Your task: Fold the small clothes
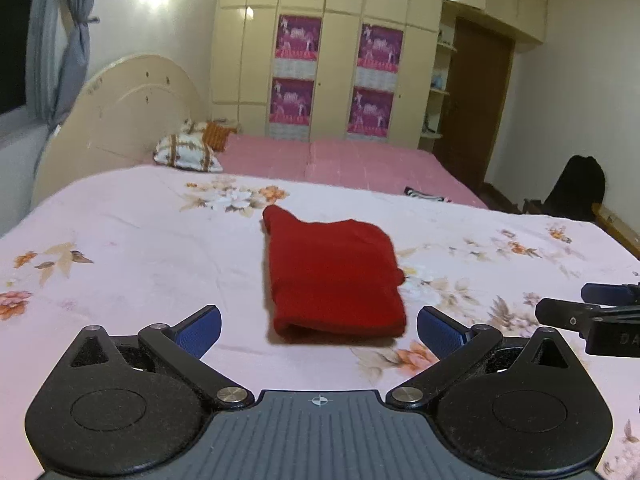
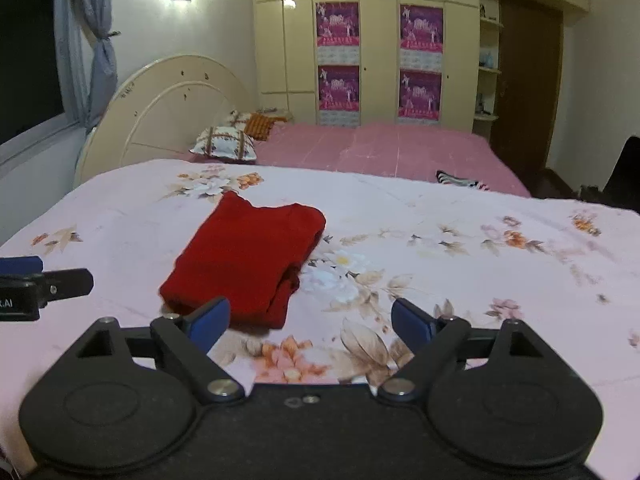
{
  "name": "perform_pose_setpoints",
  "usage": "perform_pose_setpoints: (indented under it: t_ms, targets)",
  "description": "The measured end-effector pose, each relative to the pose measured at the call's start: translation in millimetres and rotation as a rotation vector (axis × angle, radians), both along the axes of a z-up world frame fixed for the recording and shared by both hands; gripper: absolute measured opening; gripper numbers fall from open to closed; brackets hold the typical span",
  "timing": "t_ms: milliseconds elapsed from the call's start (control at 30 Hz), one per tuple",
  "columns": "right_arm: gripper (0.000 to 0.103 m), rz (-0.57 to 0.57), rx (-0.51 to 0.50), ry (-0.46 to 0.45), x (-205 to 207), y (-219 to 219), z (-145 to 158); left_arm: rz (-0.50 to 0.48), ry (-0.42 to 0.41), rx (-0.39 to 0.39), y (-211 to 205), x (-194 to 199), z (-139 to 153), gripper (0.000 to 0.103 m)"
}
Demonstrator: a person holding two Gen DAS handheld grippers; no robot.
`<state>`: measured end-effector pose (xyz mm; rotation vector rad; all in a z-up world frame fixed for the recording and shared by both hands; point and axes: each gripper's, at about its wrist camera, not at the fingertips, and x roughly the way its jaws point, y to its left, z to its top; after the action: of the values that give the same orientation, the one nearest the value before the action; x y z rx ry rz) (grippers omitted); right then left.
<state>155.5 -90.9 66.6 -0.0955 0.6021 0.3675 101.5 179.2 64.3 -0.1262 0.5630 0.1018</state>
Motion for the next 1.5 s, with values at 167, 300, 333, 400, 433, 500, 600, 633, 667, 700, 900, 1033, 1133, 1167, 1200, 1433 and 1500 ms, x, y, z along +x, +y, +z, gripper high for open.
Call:
perform_pose_setpoints:
  t_ms: [167,300,333,400,433,500,600,633,667,700,900,1033,1133,1167,1200,1433,1500]
  targets:
    - [0.089,0.021,0.025,-0.035,-44,-19,13,-0.006,-0.021,0.021,-22,-48,16,0.103]
    - [0.09,0.025,0.031,-0.049,-63,-24,17,-0.008,-0.032,0.03,-34,-74,22,0.103]
    - [0.09,0.028,0.035,-0.052,-68,-25,18,-0.004,-0.036,0.031,-36,-79,24,0.103]
    - [0.09,0.032,0.037,-0.061,-75,-27,20,0.001,-0.043,0.027,-38,-88,26,0.103]
    - [0.09,0.034,0.037,-0.066,-78,-27,22,0.004,-0.05,0.026,-38,-92,28,0.103]
    - [0.09,0.04,0.04,-0.073,-82,-27,24,0.006,-0.059,0.029,-40,-97,31,0.103]
    - [0.09,0.047,0.044,-0.081,-86,-27,28,0.01,-0.073,0.033,-40,-103,36,0.103]
    - [0.09,0.048,0.042,-0.086,-87,-27,29,0.011,-0.078,0.033,-40,-105,38,0.103]
    - [0.09,0.048,0.041,-0.09,-88,-26,30,0.011,-0.081,0.034,-40,-105,39,0.103]
    - [0.09,0.049,0.041,-0.093,-89,-26,30,0.01,-0.083,0.033,-39,-106,40,0.103]
    - [0.09,0.051,0.049,-0.11,-92,-23,34,0.006,-0.093,0.036,-41,-108,42,0.103]
    - [0.091,0.046,0.045,-0.119,-94,-23,35,0.004,-0.1,0.034,-41,-108,44,0.103]
    - [0.091,0.04,0.047,-0.122,-94,-23,35,-0.003,-0.101,0.033,-41,-108,43,0.103]
    - [0.091,0.038,0.046,-0.121,-94,-22,35,-0.003,-0.1,0.033,-42,-108,44,0.103]
    - [0.091,0.037,0.047,-0.121,-95,-22,34,-0.006,-0.099,0.032,-41,-108,43,0.103]
    - [0.091,0.034,0.046,-0.119,-95,-21,34,-0.007,-0.095,0.031,-37,-106,42,0.103]
    - [0.091,0.034,0.047,-0.115,-95,-19,33,-0.006,-0.095,0.031,-37,-106,42,0.103]
